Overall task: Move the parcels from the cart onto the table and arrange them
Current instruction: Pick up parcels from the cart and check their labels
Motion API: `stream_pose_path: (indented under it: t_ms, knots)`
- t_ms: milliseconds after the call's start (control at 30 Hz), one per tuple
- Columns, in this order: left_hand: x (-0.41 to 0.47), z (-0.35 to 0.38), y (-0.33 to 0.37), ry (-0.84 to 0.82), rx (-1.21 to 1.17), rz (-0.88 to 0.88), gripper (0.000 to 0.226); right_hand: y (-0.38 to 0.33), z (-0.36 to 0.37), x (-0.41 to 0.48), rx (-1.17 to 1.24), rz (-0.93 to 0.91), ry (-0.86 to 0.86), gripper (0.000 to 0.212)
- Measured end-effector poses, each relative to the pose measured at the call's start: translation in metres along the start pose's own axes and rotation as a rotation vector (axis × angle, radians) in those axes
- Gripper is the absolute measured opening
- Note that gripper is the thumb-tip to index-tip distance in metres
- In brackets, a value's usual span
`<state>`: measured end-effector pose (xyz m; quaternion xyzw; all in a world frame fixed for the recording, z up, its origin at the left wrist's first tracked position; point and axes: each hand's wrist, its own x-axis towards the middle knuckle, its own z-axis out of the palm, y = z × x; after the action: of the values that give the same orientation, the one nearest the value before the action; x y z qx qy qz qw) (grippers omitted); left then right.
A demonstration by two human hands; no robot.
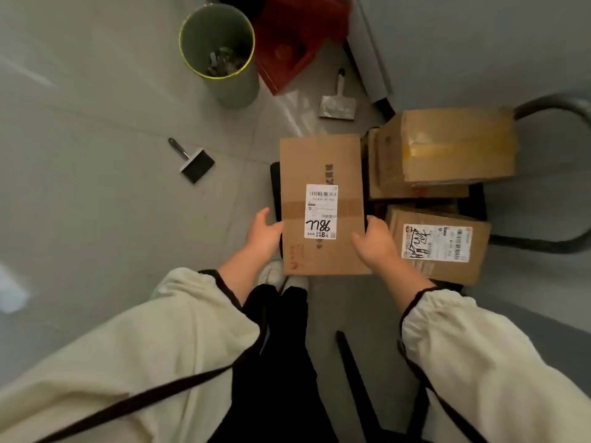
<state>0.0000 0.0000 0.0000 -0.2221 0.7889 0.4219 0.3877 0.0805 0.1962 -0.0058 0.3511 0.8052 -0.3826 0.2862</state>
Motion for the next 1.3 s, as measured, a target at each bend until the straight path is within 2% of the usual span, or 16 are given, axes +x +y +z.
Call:
stream_pose_path:
  t_ms: [100,233,400,500,633,800,900,967,1033,1167,1300]
  knots:
    - [0.020,0.017,-0.002,-0.085,-0.007,-0.074,0.059,0.004,0.004,0.028,0.042,0.035,0.059,0.036]
    - [0.039,0.037,-0.003,-0.130,-0.053,-0.139,0.054,0.012,0.015,0.048,0.111,0.075,0.039,0.040]
    - [0.052,0.043,-0.002,-0.097,-0.058,-0.173,0.060,0.017,0.022,0.057,0.202,0.105,-0.036,0.054]
    - [0.053,0.040,-0.002,-0.081,-0.089,-0.217,0.073,0.016,0.025,0.054,0.272,0.174,-0.091,0.064]
    - [0.047,0.030,-0.003,-0.072,-0.089,-0.232,0.077,0.011,0.026,0.046,0.423,0.240,-0.123,0.054]
    - [0.027,0.002,0.000,-0.060,-0.131,-0.213,0.072,-0.005,0.023,0.014,0.529,0.216,-0.130,0.043]
    - [0.003,-0.023,0.006,-0.027,-0.147,-0.161,0.061,-0.027,0.016,-0.014,0.566,0.165,-0.106,0.042]
    - [-0.016,-0.045,0.015,-0.018,-0.177,-0.131,0.062,-0.048,0.005,-0.039,0.550,0.097,-0.091,0.044]
    - [-0.036,-0.067,0.028,-0.022,-0.202,-0.098,0.061,-0.071,-0.009,-0.064,0.543,0.043,-0.070,0.049]
    - [-0.087,-0.112,0.066,0.008,-0.273,0.027,0.045,-0.128,-0.045,-0.117,0.533,-0.070,0.011,0.066]
    - [-0.145,-0.158,0.113,0.014,-0.353,0.160,0.047,-0.184,-0.094,-0.180,0.516,-0.291,0.082,0.056]
